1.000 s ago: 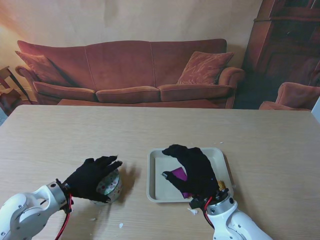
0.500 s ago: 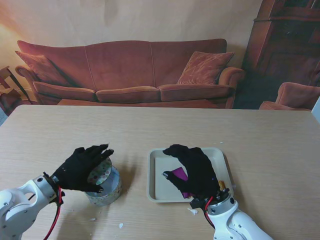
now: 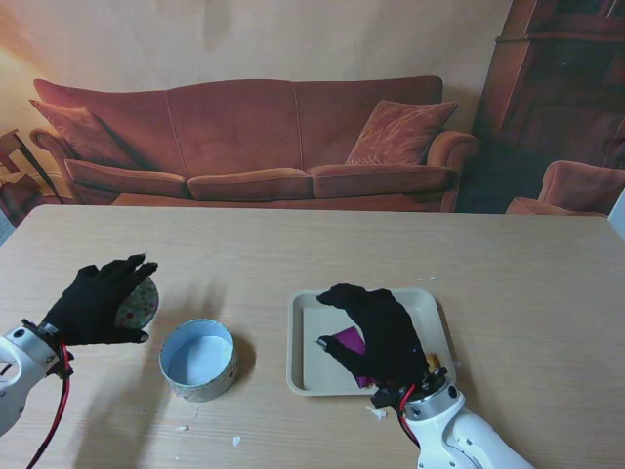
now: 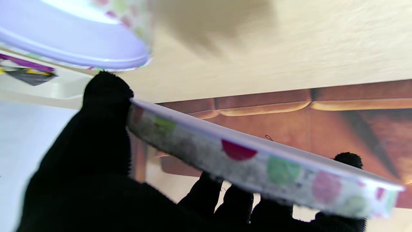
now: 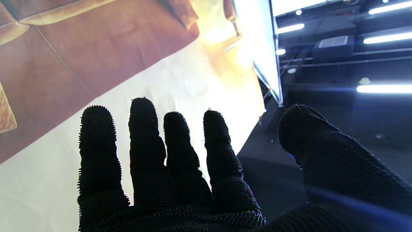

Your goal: Pour cookies into a cookie box

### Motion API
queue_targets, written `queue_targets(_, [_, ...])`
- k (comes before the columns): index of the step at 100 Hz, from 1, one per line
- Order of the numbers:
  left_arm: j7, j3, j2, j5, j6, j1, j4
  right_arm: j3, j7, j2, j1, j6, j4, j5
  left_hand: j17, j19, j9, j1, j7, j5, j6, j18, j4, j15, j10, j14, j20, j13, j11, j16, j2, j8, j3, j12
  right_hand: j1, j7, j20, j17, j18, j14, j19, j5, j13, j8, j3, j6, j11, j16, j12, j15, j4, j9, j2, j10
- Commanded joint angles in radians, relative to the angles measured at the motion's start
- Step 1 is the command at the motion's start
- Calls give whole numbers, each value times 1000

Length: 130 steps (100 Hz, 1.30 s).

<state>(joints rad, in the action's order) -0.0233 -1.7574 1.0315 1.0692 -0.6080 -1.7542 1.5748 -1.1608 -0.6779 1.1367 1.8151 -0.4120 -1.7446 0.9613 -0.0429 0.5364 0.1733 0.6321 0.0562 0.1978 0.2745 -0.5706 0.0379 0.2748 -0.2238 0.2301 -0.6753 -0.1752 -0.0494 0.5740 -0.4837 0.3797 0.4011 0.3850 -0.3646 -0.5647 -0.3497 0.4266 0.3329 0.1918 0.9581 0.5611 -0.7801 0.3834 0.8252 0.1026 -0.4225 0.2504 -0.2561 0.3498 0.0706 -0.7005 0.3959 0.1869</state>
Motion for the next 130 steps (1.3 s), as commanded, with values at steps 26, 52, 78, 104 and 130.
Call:
queue_targets(26, [-58, 58, -21, 39, 95, 98, -241, -2, 26, 0, 10, 17, -9, 11, -37, 403, 5, 143, 10, 19, -14, 131, -37, 41, -14, 11, -150, -22, 3, 53, 79, -5, 169, -1, -11, -36, -7, -4, -3, -13, 13, 10, -8, -3, 16, 1, -5, -1, -1, -27, -42, -6, -30, -7])
queue_targets(52, [-138, 171, -20, 5, 164, 167, -394, -7, 25, 2, 18, 20, -14, 6, 1, 382, 18, 131, 24, 48, 8, 136, -24, 33, -8, 4, -155, -13, 1, 59, 88, -3, 156, 3, -10, -31, -7, -5, -1, -13, 13, 12, -9, -3, 15, 0, -2, -1, 0, -27, -42, -7, -32, -7])
queue_targets(78, [-186, 267, -20, -33, 205, 231, -523, -8, 28, 1, 18, 19, -14, 6, -19, 353, 36, 135, 165, 53, 22, 138, -13, 58, -20, 2, -135, -55, -2, 65, 56, 143, 154, 9, -11, -29, -7, -5, -2, -11, 13, 10, -10, -2, 15, 2, -2, 0, 0, -26, -42, -9, -31, -8])
queue_targets(104, [-208, 305, -18, -63, 224, 265, -588, -5, 34, 1, 15, 20, -11, 5, -35, 389, 55, 127, 654, 17, 25, 153, -4, 96, -26, 9, -119, -67, -8, 69, 68, 580, 125, 29, -12, -25, -7, -4, -4, -12, 13, -3, -11, -2, 16, 16, -2, 0, 0, -26, -42, -8, -30, -8])
queue_targets(130, [-189, 330, -19, -84, 240, 278, -617, -6, 38, 1, 16, 21, -12, 2, 42, 169, 173, 174, 690, 209, 1, 128, -2, -41, 9, -30, 52, -91, -42, -96, 190, 500, -140, 10, -13, -33, -7, -5, -2, -15, 12, 6, -12, 1, 17, 11, -4, 0, 0, -26, -42, -20, -28, -8])
